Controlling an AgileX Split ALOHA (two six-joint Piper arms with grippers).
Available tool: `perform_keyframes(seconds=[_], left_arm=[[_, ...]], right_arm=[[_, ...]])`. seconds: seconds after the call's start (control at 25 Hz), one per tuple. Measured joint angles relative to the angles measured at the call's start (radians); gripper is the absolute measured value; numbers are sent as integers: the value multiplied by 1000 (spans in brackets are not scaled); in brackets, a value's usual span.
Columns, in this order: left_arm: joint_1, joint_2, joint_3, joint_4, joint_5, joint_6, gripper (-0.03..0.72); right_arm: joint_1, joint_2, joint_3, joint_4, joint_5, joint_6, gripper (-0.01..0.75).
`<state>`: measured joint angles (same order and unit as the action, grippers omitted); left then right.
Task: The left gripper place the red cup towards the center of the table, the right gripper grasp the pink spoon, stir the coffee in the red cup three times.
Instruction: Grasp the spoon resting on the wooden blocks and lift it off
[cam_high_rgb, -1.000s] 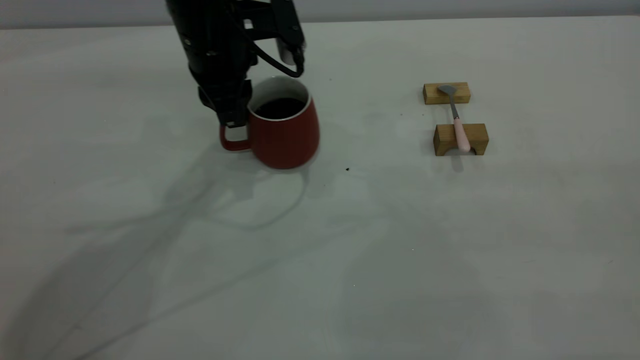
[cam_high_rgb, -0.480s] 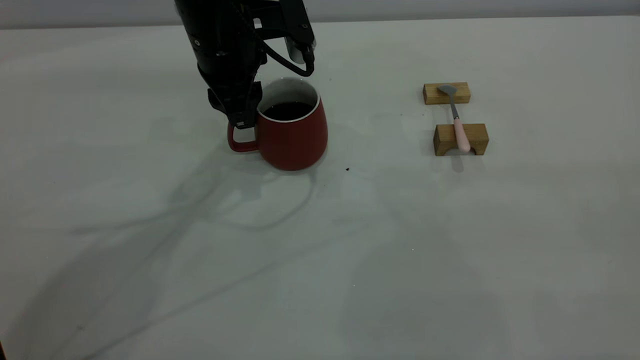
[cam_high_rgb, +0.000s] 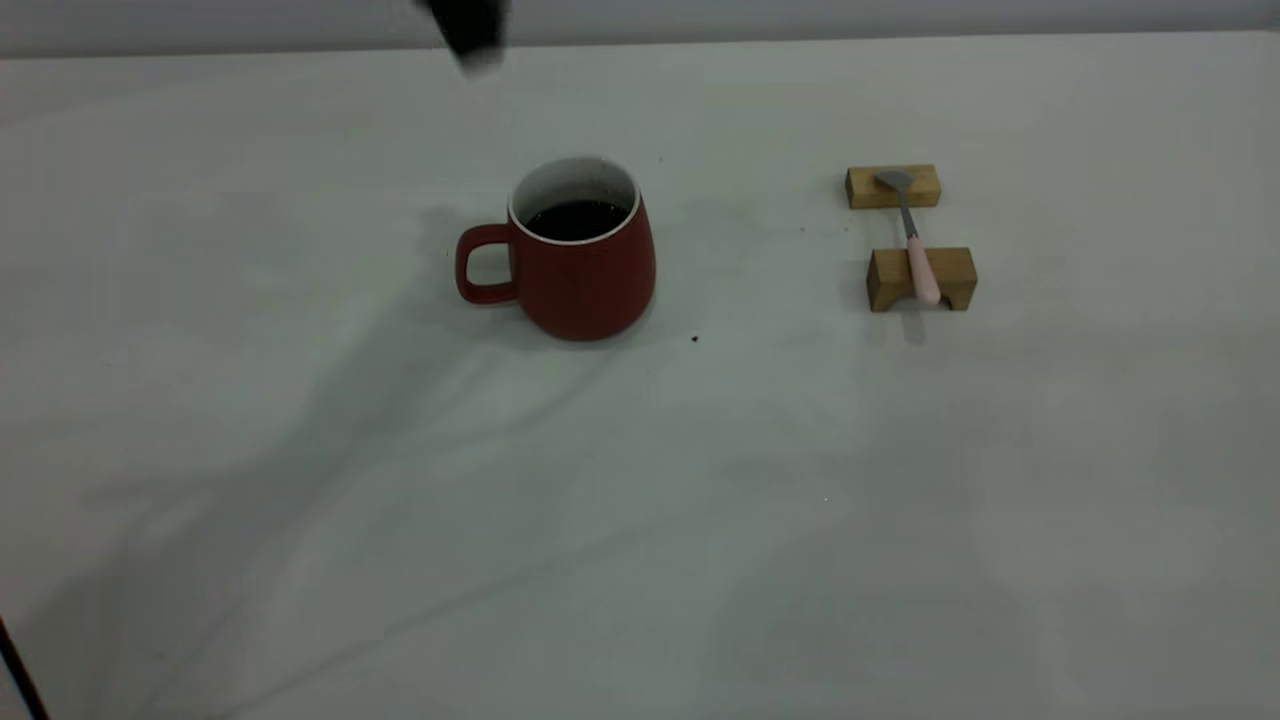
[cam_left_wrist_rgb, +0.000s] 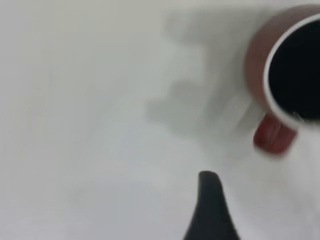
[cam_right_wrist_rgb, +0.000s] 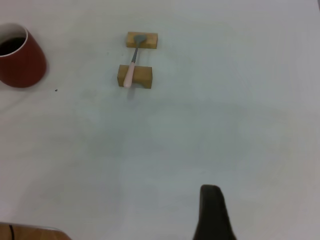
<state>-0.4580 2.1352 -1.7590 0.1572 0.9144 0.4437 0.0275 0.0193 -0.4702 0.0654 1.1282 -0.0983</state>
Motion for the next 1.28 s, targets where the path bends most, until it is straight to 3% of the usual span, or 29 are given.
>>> perform_keyframes(seconds=[0.16, 0.2, 0.48, 0.76, 0.92, 1.08, 1.28], left_arm=[[0, -128, -82, 5, 239, -64, 511], [0, -157, -88, 5, 253, -72, 492], [0, -323, -102, 30, 253, -94, 377], [-1, -519, -67, 28, 253, -373, 303], [-1, -764, 146, -7, 253, -434, 275], [7, -1057, 495, -55, 253, -444, 253], [165, -1380, 905, -157, 242, -444, 244]], right_arm=[[0, 0, 0, 0, 0, 0, 578], [0, 0, 0, 0, 0, 0, 578], [0, 0, 0, 0, 0, 0, 578], [0, 0, 0, 0, 0, 0, 578], [0, 0, 0, 0, 0, 0, 578], [0, 0, 0, 0, 0, 0, 578], [0, 0, 0, 0, 0, 0, 578]])
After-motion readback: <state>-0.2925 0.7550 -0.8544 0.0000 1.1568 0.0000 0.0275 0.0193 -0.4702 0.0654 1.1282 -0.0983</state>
